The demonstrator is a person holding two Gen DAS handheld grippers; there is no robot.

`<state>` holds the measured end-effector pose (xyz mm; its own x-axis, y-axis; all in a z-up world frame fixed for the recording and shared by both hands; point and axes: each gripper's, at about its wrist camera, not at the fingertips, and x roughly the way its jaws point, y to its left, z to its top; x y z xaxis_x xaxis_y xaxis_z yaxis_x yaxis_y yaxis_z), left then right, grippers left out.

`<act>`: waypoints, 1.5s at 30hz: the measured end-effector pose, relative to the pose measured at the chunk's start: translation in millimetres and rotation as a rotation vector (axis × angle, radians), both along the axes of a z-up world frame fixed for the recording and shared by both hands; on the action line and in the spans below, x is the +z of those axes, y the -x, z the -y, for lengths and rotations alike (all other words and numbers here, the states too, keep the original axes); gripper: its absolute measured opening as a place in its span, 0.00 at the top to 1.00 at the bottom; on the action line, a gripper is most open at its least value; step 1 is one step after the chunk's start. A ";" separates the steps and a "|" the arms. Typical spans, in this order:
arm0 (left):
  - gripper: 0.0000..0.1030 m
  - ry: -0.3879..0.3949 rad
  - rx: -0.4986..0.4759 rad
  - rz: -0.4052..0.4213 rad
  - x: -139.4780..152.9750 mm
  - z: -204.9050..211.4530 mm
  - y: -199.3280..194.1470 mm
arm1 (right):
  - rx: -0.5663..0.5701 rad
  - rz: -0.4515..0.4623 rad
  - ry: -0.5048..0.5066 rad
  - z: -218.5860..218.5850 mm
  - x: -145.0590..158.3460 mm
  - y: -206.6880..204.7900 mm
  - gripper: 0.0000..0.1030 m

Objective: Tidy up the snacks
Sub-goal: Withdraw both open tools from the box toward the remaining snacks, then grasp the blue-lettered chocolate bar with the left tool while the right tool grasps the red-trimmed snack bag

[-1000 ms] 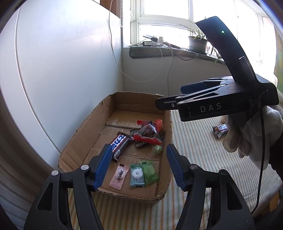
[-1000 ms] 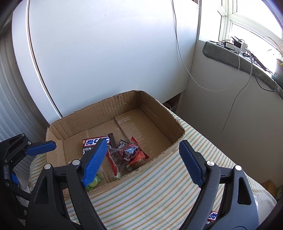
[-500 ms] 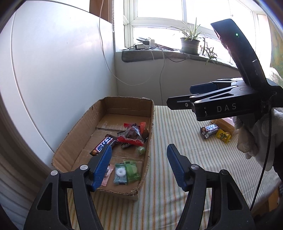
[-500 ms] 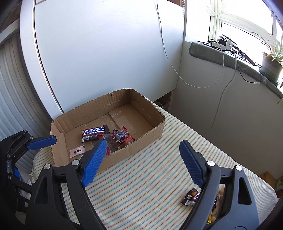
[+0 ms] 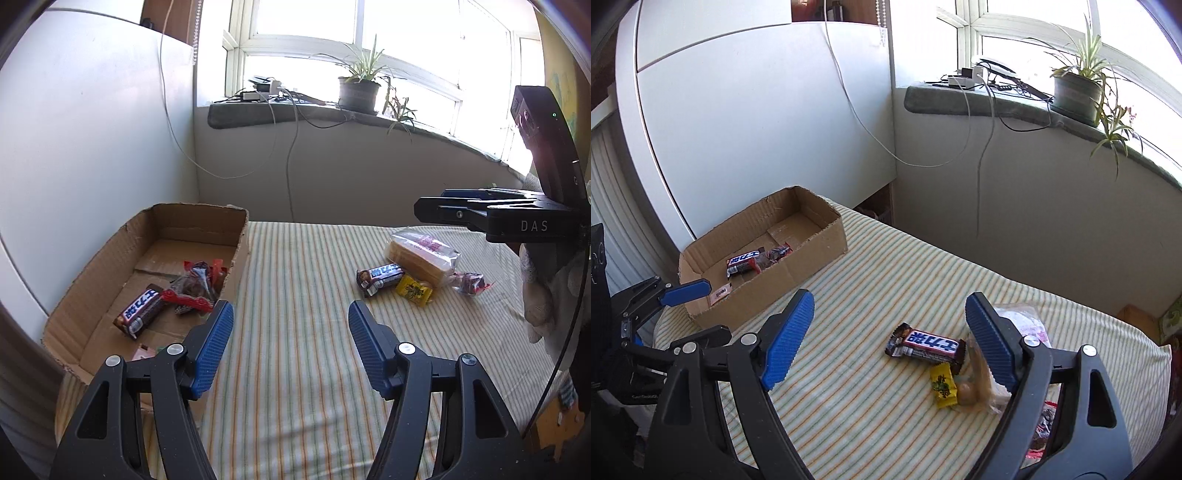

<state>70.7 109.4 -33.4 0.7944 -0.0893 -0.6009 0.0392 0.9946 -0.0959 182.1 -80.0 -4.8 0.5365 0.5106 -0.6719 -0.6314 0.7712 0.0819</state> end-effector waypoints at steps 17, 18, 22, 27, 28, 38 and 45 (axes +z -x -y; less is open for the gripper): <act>0.59 0.019 -0.168 -0.088 -20.1 64.7 -51.5 | -0.249 -0.133 0.003 146.8 -49.9 -11.7 0.22; 0.59 0.016 -0.175 -0.092 -21.0 67.9 -54.8 | -0.258 -0.144 0.002 151.8 -53.3 -13.3 0.22; 0.59 0.010 -0.203 -0.112 -25.3 81.7 -67.3 | -0.269 -0.185 -0.017 165.2 -63.0 -19.9 0.23; 0.59 -0.012 -0.245 -0.137 -32.5 95.1 -84.7 | -0.246 -0.221 -0.020 160.7 -73.4 -28.2 0.23; 0.59 -0.017 -0.253 -0.145 -34.0 97.3 -89.9 | -0.243 -0.227 -0.024 159.7 -74.9 -28.6 0.23; 0.59 -0.066 -0.323 -0.203 -52.7 111.9 -142.5 | -0.222 -0.260 -0.010 151.5 -94.1 -35.4 0.23; 0.59 -0.012 -0.379 -0.256 -62.8 110.5 -147.0 | -0.228 -0.278 -0.006 157.5 -102.5 -38.2 0.23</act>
<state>217.7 -1.1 -96.2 0.5325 -0.3369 -0.7765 0.3770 0.9157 -0.1388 220.3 -237.5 -107.2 0.4337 0.4033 -0.8058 -0.3963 0.8885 0.2314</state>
